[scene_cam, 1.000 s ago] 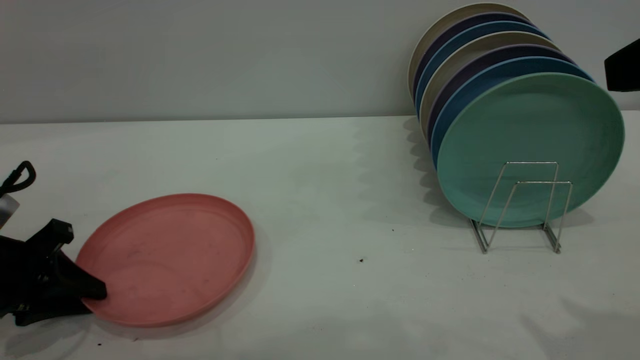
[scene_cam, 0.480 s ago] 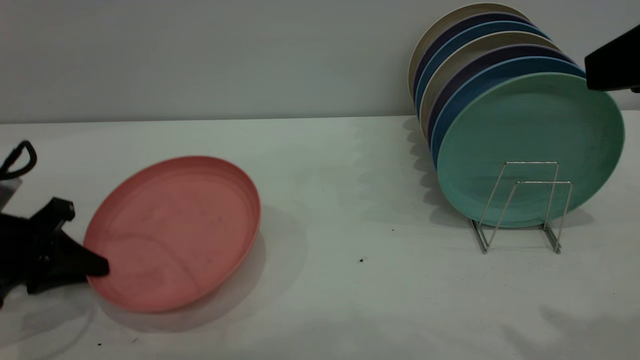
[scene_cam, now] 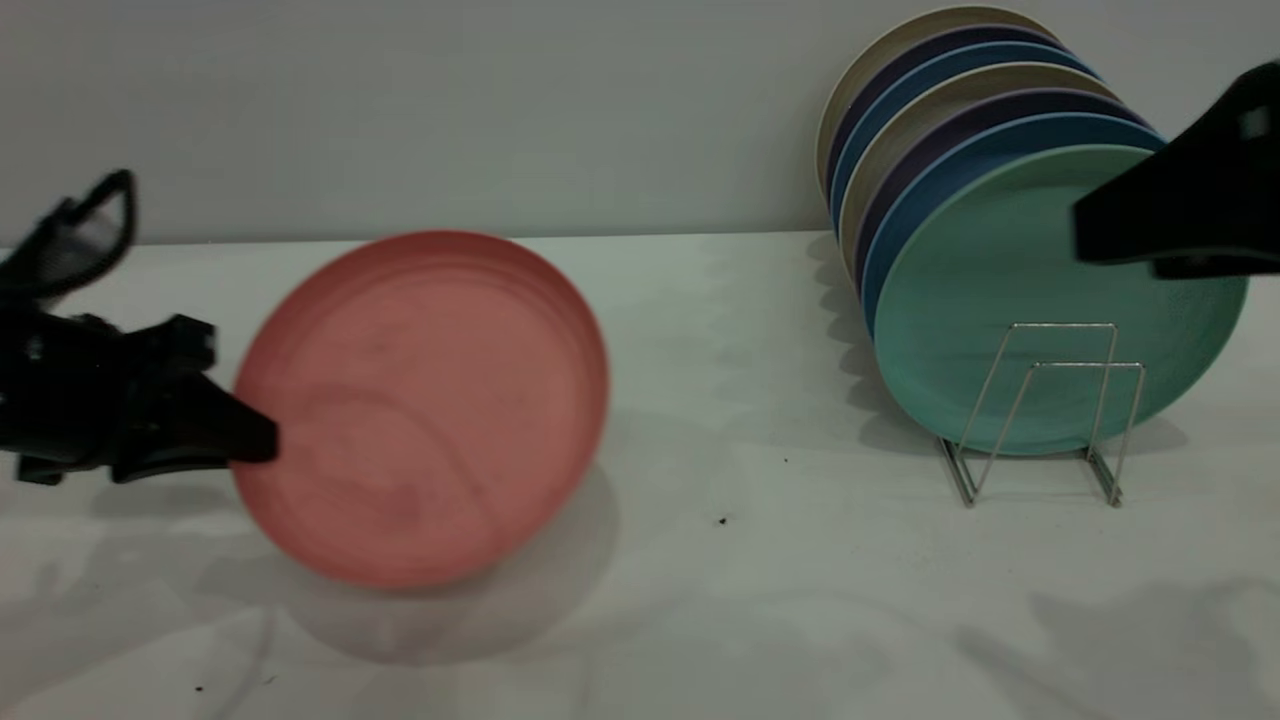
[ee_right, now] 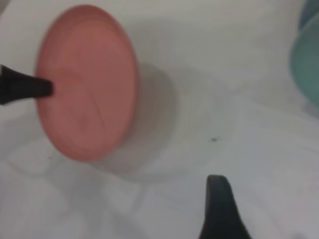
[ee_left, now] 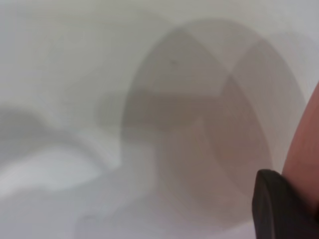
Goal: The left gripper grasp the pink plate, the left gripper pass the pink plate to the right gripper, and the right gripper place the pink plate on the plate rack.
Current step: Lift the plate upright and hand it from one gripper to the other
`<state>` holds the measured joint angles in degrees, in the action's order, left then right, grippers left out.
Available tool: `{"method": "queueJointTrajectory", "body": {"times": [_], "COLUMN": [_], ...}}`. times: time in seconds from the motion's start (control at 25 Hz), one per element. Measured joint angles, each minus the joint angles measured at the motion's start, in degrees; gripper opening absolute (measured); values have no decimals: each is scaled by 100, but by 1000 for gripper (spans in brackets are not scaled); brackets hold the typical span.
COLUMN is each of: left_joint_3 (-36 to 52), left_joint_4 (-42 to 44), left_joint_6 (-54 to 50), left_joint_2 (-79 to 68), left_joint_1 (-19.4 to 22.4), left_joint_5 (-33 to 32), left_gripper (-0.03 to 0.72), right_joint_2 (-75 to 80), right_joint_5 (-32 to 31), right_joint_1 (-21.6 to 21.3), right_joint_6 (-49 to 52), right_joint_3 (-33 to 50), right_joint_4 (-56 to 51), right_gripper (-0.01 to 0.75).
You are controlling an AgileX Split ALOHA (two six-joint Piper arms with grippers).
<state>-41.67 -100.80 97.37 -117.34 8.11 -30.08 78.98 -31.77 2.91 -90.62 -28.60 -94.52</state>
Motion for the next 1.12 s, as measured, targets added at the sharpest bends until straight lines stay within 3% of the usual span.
{"method": "queueJointTrajectory", "body": {"times": [0.16,0.48,1.12], "left_joint_3": [-126,-541,-844], "left_joint_4": [18,18,75], "left_joint_6": [17,-115,-599], "left_joint_2": [0,0,0], "left_joint_1": [-308,-952,-1587], "left_joint_5": [14,17,-534], "left_gripper": [14,14,14], "right_joint_2": [725,1811,2399], "right_joint_5": [-534,-1270,-1210], "right_joint_1": [0,0,68], "right_joint_6": [-722,-851,-933], "right_joint_3": [-114,-602,-1025], "right_joint_4": [-592,-671,-682], "right_gripper": [497,441,438]}}
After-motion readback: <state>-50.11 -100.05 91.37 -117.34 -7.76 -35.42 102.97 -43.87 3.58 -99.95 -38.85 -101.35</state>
